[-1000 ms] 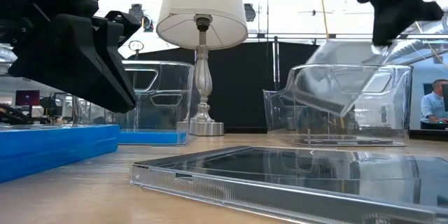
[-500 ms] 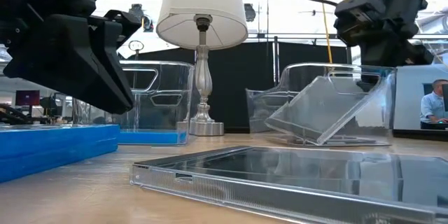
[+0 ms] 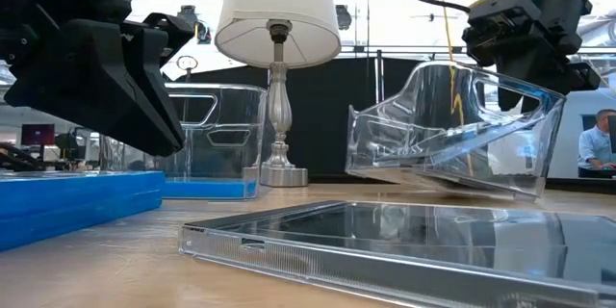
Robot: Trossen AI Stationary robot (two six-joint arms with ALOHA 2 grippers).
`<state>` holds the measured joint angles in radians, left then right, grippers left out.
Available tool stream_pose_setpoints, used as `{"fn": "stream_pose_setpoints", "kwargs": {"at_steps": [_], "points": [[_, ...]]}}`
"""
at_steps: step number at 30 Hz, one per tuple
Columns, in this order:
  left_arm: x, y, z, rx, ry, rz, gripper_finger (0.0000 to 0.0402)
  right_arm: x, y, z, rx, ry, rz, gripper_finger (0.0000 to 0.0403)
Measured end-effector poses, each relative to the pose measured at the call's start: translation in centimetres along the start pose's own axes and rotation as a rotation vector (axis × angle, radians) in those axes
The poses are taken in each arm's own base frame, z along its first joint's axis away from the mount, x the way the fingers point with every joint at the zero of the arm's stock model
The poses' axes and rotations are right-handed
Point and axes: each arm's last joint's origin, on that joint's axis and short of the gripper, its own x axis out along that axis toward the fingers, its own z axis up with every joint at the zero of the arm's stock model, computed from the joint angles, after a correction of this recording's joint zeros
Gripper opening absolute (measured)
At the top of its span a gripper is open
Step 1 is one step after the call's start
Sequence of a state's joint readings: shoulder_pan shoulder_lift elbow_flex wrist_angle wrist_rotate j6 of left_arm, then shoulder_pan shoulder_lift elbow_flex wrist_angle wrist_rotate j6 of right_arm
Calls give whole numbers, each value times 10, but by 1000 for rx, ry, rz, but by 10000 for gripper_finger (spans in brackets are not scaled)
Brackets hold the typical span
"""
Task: Pick & place jewel cases by type
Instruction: Put the black CD case into the right transparent bin, then put the blue CD case into the left transparent bin
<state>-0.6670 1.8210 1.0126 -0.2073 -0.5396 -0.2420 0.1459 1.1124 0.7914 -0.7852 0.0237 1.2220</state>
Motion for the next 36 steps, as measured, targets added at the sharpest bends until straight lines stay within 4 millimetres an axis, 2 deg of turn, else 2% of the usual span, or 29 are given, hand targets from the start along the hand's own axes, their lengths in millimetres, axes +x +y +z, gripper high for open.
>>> {"fn": "stream_pose_setpoints", "kwargs": {"at_steps": [7,14,26,29,33,36], "points": [[0,1,0,4,-2,1,40,-3,5,2,-36,-13,28,206],[4,7,3,-23,-10,13,40,-13,12,7,-128,-105,34,204],[7,11,5,-25,-12,-10,40,-14,6,7,-228,-125,-59,203],[7,10,6,-22,-16,-17,40,-22,13,11,-290,-173,-47,203],[7,10,6,-15,-15,-18,40,-46,30,17,-411,-267,-4,199],[7,10,7,6,-24,-21,40,-68,47,14,-519,-371,43,173]]}}
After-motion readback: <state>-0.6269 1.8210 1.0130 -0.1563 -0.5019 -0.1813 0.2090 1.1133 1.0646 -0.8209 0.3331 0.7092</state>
